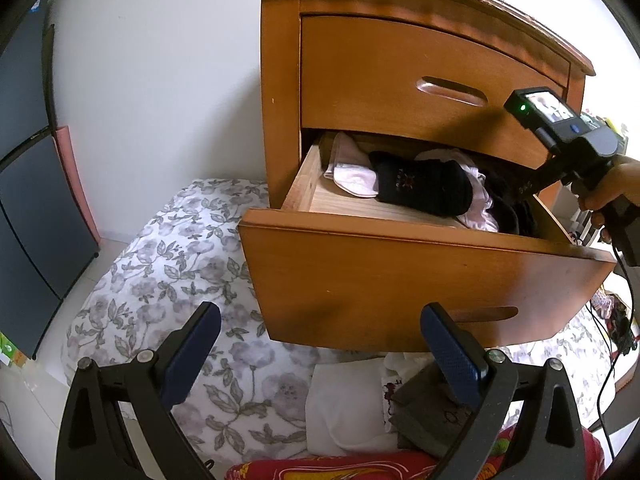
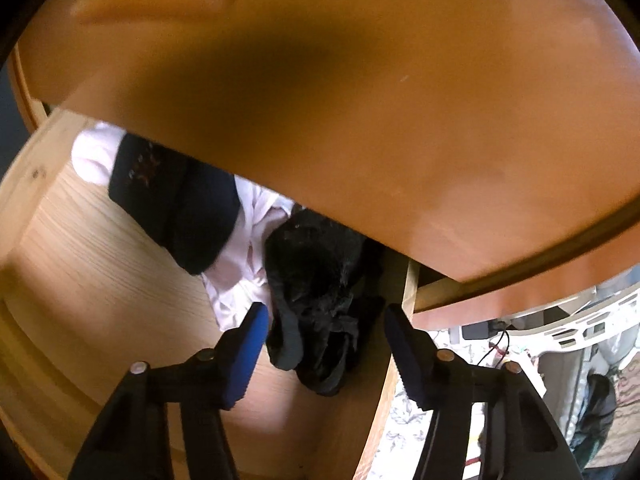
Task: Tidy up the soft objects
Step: 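Reach the right gripper into the drawer toward the black garment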
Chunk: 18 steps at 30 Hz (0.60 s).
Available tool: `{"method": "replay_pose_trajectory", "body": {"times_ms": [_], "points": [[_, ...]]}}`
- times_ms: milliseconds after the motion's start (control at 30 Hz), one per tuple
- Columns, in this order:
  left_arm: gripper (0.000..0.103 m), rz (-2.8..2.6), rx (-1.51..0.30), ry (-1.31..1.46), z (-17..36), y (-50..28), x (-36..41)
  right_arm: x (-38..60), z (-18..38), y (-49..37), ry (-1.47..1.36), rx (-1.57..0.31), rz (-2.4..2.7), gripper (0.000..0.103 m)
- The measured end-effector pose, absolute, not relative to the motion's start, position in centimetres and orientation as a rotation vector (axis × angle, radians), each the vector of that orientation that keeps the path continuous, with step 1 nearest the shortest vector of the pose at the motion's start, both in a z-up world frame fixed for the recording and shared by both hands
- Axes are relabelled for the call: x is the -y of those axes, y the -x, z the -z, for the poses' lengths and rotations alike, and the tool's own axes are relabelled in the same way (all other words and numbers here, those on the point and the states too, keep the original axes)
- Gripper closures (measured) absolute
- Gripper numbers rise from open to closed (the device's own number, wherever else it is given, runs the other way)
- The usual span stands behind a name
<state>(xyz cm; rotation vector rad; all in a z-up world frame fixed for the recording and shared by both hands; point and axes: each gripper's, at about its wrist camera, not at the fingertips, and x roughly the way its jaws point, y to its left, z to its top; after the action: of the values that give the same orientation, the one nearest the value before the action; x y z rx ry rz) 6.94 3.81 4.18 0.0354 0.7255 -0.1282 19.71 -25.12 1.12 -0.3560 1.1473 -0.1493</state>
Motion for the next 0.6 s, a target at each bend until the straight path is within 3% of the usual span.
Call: {"method": "replay_pose_trajectory", "body": {"times_ms": [333, 533, 600], "points": [[0.003, 0.148, -0.748, -0.028, -3.8, -7.4, -3.9, 24.8, 1.4, -21.2, 0.435, -1.216, 0.169, 0.058], [0.003, 0.158, -0.76, -0.022, -3.6, -7.6, -3.9, 24.8, 2.4, -21.6, 0.466, -1.245, 0.174, 0.071], [0.003, 0.16, -0.762, -0.021, -3.5, -7.6, -3.9, 25.0, 2.4, -21.7, 0.458, -1.248, 0.173, 0.08]]}}
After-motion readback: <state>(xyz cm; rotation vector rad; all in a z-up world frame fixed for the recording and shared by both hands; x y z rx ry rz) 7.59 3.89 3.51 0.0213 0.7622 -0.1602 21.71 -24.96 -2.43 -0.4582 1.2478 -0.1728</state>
